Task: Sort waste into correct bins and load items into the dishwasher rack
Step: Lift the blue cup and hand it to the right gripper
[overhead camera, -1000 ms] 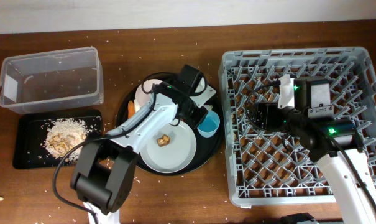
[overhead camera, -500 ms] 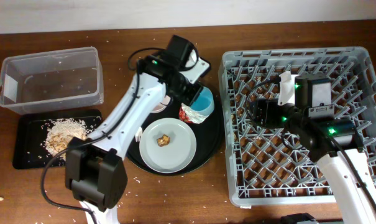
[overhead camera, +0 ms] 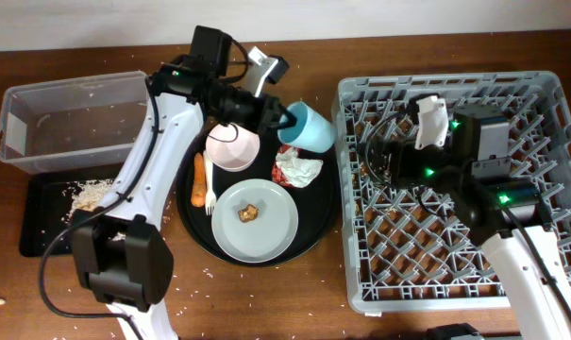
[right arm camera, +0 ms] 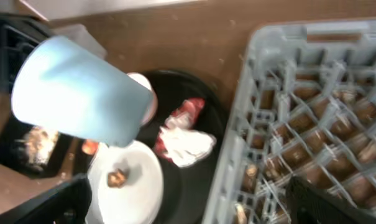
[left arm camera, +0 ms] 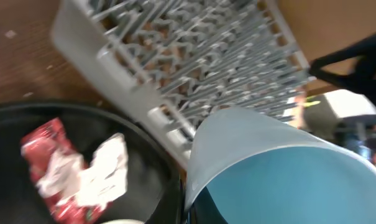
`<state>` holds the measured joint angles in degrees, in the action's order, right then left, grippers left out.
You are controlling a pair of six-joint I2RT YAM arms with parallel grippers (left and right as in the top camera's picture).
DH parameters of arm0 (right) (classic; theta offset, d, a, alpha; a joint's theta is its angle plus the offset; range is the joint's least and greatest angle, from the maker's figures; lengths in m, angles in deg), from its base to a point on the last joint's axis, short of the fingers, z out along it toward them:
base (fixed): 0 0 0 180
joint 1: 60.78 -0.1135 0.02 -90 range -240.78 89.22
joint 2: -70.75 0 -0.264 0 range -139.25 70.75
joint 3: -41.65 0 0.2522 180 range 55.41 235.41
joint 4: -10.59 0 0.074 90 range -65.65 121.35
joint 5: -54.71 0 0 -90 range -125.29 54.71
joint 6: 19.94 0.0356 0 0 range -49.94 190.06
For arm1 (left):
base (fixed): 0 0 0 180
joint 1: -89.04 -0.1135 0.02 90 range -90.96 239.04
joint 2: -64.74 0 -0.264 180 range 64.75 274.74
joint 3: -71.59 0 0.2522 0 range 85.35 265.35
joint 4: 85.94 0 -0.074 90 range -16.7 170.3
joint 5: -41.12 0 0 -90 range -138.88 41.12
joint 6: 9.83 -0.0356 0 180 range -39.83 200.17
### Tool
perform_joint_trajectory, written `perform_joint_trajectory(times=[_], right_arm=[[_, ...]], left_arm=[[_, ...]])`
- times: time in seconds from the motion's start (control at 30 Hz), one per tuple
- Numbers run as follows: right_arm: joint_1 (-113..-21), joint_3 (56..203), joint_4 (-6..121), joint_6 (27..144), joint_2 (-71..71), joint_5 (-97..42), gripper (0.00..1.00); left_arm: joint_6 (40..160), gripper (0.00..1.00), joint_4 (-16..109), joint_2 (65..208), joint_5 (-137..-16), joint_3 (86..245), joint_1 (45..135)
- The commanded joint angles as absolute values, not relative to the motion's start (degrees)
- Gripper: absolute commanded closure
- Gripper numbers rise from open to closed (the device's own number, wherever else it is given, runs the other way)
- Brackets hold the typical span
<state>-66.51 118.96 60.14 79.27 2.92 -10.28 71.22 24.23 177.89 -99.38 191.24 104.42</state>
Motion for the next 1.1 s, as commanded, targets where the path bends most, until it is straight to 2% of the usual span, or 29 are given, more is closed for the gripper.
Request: perform_joint_trajectory(times=[0.0, 0.17, 0.3, 0.37, 0.7, 0.9, 0.93, 1.0, 1.07], right_arm=[[-66.8, 119.9, 56.4, 79.1, 2.8, -1.8, 0.01], [-66.8, 119.9, 48.1, 75.8, 2.8, 11.3, 0.02], [-66.8, 119.9, 41.8, 75.9, 2.6, 13.3, 0.02], [-66.8, 119.9, 37.3, 75.9, 1.9, 16.4, 0.01], [-66.8, 119.9, 23.2, 76.6, -5.6, 27.6, 0.01], [-66.9, 119.9, 21.9, 77.0, -7.4, 27.8, 0.01], [-67.2, 119.9, 21.9, 77.0, -7.5, 28.0, 0.02], [-69.8, 119.9, 20.4, 77.0, -7.5, 27.9, 0.20], [-70.8, 119.9, 20.3, 77.0, -7.5, 27.7, 0.32]], left_arm=[[71.6, 1.00, 24.9, 177.1, -108.3, 192.4, 103.4], [73.3, 1.00, 30.6, 177.2, -123.9, 192.4, 99.6], [73.2, 1.00, 31.3, 177.3, -131.0, 192.4, 95.1], [73.2, 1.00, 33.8, 177.4, -138.9, 192.3, 94.3], [76.7, 1.00, 34.4, 177.4, -139.1, 192.3, 97.3], [76.7, 1.00, 34.5, 177.4, -136.5, 192.3, 101.7], [76.7, 1.00, 34.7, 177.4, -136.5, 192.3, 102.1], [76.7, 1.00, 34.9, 177.5, -136.1, 192.3, 102.6], [76.7, 1.00, 34.9, 177.5, -136.1, 192.3, 102.5]])
